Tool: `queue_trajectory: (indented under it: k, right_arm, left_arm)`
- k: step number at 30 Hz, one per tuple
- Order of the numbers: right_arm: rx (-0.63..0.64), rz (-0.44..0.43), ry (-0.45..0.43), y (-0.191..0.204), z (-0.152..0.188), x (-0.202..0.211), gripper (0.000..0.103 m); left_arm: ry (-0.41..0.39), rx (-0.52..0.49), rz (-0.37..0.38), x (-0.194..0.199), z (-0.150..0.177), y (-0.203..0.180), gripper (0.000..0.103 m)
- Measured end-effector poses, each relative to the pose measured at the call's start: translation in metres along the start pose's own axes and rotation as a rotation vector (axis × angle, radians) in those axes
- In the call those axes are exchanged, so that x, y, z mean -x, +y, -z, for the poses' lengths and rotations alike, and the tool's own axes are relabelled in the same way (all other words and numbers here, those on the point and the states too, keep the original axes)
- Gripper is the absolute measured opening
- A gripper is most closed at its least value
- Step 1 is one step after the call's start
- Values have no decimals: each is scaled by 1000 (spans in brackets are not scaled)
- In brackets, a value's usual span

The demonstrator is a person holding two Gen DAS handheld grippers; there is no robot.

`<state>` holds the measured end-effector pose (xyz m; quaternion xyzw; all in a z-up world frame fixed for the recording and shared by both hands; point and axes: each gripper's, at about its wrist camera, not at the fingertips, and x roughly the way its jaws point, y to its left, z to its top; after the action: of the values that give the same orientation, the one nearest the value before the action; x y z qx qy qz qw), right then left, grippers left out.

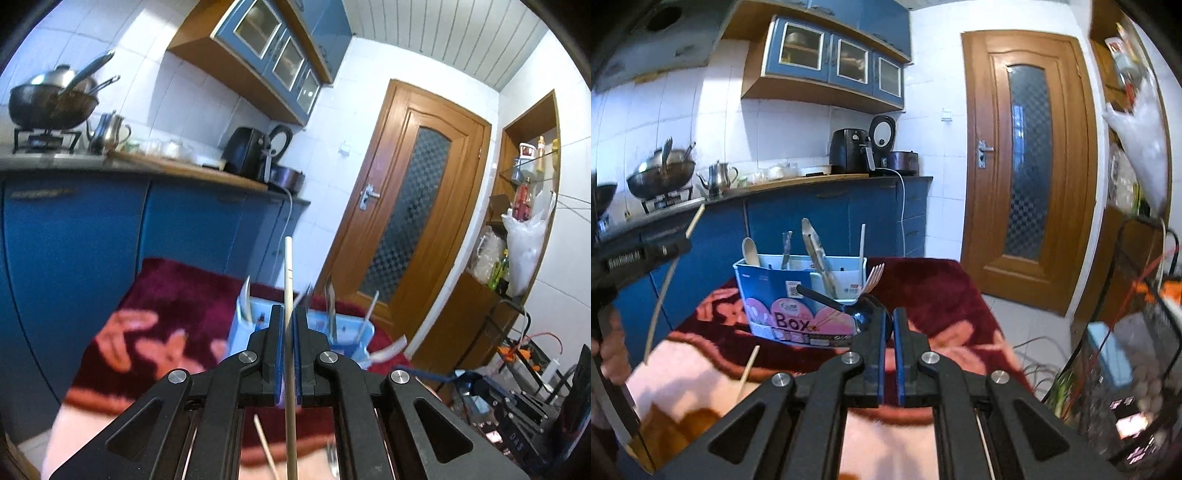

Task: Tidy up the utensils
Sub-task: 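Carry the chopstick with the left tool while the right carries the black spoon to the box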

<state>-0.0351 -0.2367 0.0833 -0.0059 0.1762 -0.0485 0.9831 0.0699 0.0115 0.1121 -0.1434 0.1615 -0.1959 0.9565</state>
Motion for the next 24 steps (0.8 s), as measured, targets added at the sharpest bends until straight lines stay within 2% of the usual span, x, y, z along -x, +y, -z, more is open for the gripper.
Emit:
queue_trajectory:
  k: [6,10,18,24]
  right_arm:
    - [48,17,-2,0,-16,-16,6]
    - [43,6,-1,-2,-21,-25,6]
    - [28,-14,8,-11,-24,-45,6]
    - [22,-27,13,-12,-25,-57,6]
  left_arm:
    - [-87,-24,6,-25,-30,-6,4]
    - [-140,-5,-9,-45,-43,-5,4]
    - [-239,21,-84,-75,-49,2,4]
    - [-302,43,-110,-90,-50,8,4]
